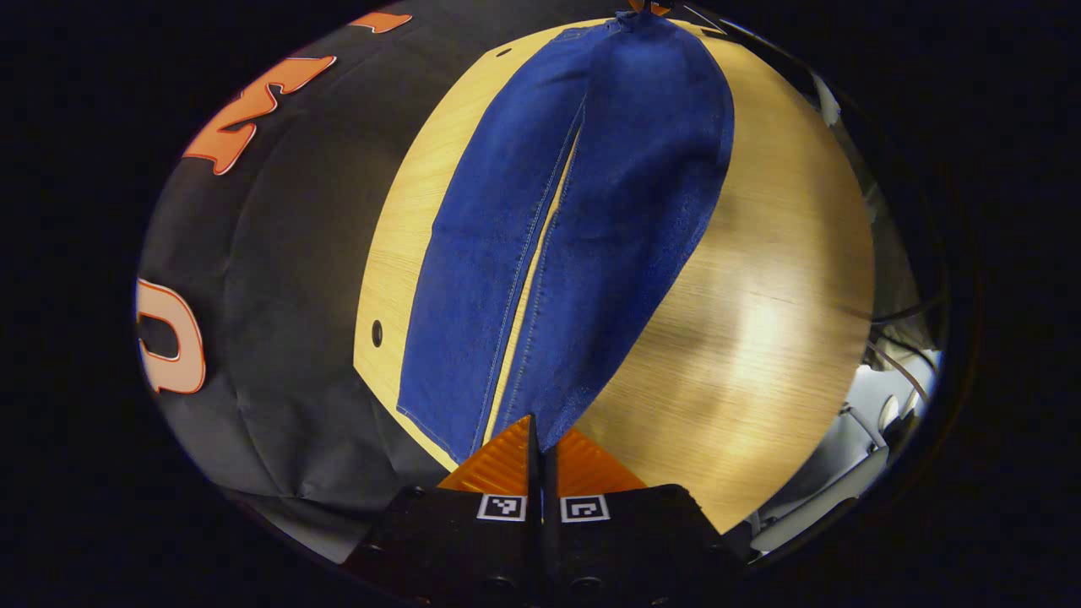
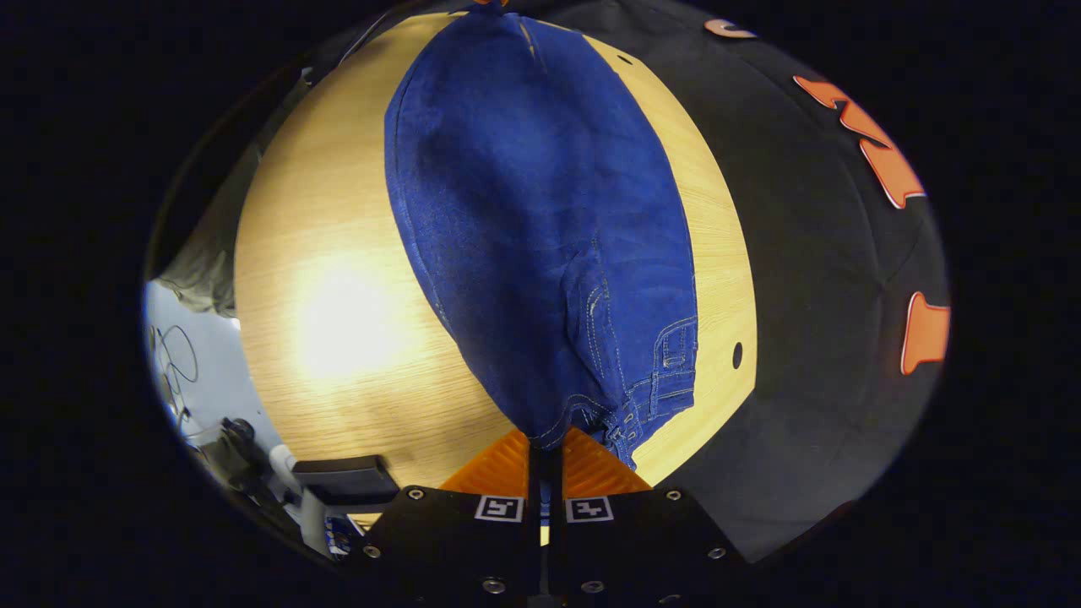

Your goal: Grasp the waist and the cuffs of the jeans and fold them to make the two legs overlap; first hold the waist and fold one-third of the jeans toward the cuffs, then hold the cuffs and fold the remaining one-third in the same direction to finish folding.

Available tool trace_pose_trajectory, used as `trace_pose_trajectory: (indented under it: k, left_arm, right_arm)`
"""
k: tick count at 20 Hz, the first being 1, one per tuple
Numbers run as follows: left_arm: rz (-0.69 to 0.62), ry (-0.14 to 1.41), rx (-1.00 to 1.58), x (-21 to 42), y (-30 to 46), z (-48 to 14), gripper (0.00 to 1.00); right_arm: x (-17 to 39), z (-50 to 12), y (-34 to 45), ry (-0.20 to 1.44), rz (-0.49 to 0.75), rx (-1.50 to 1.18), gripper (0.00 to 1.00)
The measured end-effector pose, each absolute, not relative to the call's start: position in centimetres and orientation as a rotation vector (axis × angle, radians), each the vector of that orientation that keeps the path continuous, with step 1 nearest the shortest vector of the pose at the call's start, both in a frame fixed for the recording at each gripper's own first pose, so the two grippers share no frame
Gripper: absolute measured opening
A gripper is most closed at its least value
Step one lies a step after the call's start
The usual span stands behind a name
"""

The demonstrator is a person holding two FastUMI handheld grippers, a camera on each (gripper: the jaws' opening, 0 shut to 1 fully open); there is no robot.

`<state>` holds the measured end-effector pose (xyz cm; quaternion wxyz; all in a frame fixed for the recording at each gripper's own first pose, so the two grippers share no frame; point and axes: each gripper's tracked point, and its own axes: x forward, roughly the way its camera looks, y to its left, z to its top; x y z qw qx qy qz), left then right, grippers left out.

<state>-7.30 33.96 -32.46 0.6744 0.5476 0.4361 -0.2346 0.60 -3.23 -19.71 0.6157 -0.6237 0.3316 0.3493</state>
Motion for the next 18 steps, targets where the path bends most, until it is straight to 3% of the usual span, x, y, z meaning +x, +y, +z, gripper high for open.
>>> trace_pose_trajectory:
  k: [7, 13, 18]
  left_arm:
    - [-0.684, 1.153, 1.151, -5.2, 33.9, -29.5, 0.02]
    - [-0.794, 1.304, 1.080, 1.4, 35.8, -28.7, 0.01]
    - [-0.809, 1.307, 1.142, 8.1, 36.8, -30.3, 0.01]
  right_arm:
    - [2.7, -16.6, -2.5, 0.955, 0.839, -1.194, 0.04]
    - [7.9, -15.4, -1.8, 1.079, 0.845, -1.080, 0.04]
    - [12.7, -15.8, -0.7, 1.122, 0.796, -1.015, 0.04]
